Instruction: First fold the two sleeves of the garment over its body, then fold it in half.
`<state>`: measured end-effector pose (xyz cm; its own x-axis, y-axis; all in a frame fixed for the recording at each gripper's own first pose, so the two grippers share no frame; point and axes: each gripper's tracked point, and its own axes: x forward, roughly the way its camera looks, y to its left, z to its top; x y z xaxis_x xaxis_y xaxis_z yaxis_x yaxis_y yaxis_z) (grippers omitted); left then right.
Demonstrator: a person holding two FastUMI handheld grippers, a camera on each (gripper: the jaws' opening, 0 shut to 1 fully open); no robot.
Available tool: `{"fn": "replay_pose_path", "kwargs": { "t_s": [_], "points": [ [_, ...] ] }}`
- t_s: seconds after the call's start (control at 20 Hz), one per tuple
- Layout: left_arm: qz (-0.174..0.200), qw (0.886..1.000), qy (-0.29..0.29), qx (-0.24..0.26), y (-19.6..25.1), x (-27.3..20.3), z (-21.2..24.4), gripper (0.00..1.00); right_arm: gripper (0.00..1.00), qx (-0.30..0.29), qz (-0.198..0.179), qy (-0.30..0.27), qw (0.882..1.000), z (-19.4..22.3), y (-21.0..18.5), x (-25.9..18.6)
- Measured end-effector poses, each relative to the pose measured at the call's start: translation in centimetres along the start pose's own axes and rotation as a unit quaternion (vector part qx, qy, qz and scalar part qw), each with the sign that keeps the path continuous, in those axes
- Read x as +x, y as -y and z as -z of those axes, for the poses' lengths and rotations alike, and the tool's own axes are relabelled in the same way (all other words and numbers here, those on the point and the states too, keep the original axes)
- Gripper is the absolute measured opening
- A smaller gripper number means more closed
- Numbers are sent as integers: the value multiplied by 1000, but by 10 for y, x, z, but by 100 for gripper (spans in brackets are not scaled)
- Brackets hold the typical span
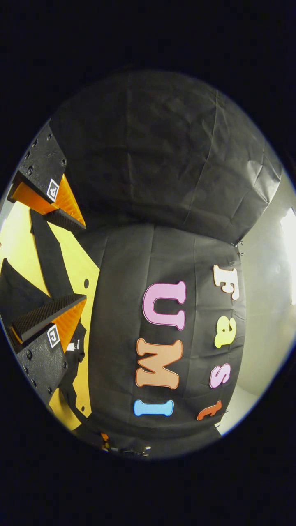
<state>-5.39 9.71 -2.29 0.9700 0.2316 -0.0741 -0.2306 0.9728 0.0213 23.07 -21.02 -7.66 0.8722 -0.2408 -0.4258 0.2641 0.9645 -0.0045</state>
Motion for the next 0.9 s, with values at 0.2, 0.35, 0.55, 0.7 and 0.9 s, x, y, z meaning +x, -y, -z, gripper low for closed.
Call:
{"fn": "replay_pose_path", "kwargs": {
  "t_s": [0.2,0.35,0.55,0.7,0.9],
  "points": [
    [-12,1000,-5,-18,-15,2,3,92,9,-32,-24,21,999,-28,-43,-6],
    [-17,1000,-3,-10,-24,5,1,92,9,-63,-48,36,996,-45,-93,-10],
    [-18,1000,-1,1,-31,7,-1,92,9,-88,-99,56,990,-63,-180,-10],
    [-19,1000,-5,-3,-33,6,2,92,9,-88,-137,50,985,-55,-237,-8],
    [-19,1000,-6,9,-35,5,1,92,12,-104,-176,37,978,-34,-303,-10]
  ]
}}
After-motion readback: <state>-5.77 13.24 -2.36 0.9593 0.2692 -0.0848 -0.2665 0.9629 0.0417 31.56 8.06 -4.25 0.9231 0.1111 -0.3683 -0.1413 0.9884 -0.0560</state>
